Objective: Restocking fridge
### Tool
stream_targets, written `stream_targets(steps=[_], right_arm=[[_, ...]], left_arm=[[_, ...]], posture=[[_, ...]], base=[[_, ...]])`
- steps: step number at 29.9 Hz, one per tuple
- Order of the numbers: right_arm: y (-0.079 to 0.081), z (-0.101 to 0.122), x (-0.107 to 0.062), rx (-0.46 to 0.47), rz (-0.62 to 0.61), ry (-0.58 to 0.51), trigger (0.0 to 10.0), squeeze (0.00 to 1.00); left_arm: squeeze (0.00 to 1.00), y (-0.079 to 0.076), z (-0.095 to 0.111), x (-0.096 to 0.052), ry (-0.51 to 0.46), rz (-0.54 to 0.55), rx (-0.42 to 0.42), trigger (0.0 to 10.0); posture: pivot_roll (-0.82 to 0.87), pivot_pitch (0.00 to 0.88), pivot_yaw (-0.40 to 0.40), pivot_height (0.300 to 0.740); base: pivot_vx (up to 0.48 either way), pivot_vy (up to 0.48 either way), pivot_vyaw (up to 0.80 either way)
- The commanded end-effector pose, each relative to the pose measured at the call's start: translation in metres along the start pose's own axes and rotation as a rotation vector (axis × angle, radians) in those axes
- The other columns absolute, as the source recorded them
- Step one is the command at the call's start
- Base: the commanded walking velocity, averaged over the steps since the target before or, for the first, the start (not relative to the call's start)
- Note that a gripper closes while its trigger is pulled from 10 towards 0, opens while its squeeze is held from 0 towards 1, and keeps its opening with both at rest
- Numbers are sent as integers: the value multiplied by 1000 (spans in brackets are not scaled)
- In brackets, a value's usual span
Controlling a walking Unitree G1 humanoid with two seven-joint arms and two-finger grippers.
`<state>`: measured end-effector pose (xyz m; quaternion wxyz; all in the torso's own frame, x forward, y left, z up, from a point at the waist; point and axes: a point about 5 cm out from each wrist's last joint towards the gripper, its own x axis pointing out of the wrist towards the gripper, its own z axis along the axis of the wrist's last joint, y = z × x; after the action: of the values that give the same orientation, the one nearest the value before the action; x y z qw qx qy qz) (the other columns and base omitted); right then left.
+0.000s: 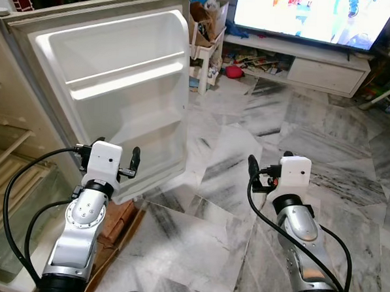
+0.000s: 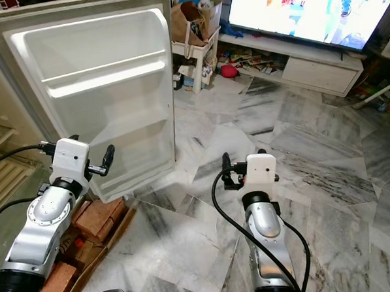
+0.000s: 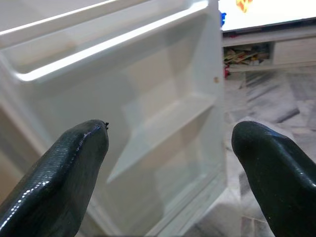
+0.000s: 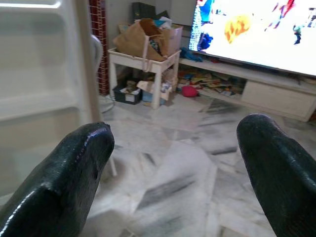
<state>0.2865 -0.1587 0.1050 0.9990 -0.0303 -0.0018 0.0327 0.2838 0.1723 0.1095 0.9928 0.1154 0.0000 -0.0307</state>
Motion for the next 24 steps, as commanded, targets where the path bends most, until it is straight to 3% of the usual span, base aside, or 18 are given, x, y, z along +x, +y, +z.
stream_targets(steps=[1,5,11,13,18,24], right_arm=[[-9,-3,-2,-13,-50,24,10000,0],[-13,-8,-7,-99,-91,47,10000,0],[-13,-15,-12,-66,-101,70,10000,0],[-6,-15,-11,-8,-48,65,10000,0],[-3,-9,-4,-23,-48,33,10000,0],[-2,-8,-4,8,-44,30,10000,0]], left_arm=[[0,-7,1,0,0,-23,9,10000],[0,-8,-1,-4,8,-34,3,10000],[0,-11,-6,-9,27,-45,0,10000],[0,-11,-6,-8,26,-42,1,10000],[0,-11,-2,-4,13,-49,1,10000],[0,-11,0,0,10,-60,3,10000]], posture=[[46,0,-14,740],[34,4,-25,740],[31,13,-28,740],[22,1,-4,740],[19,0,3,740],[20,18,6,740]], base=[[0,-292,0],[0,-307,0],[0,-336,0],[0,-322,0],[0,-313,0],[0,-364,-768]])
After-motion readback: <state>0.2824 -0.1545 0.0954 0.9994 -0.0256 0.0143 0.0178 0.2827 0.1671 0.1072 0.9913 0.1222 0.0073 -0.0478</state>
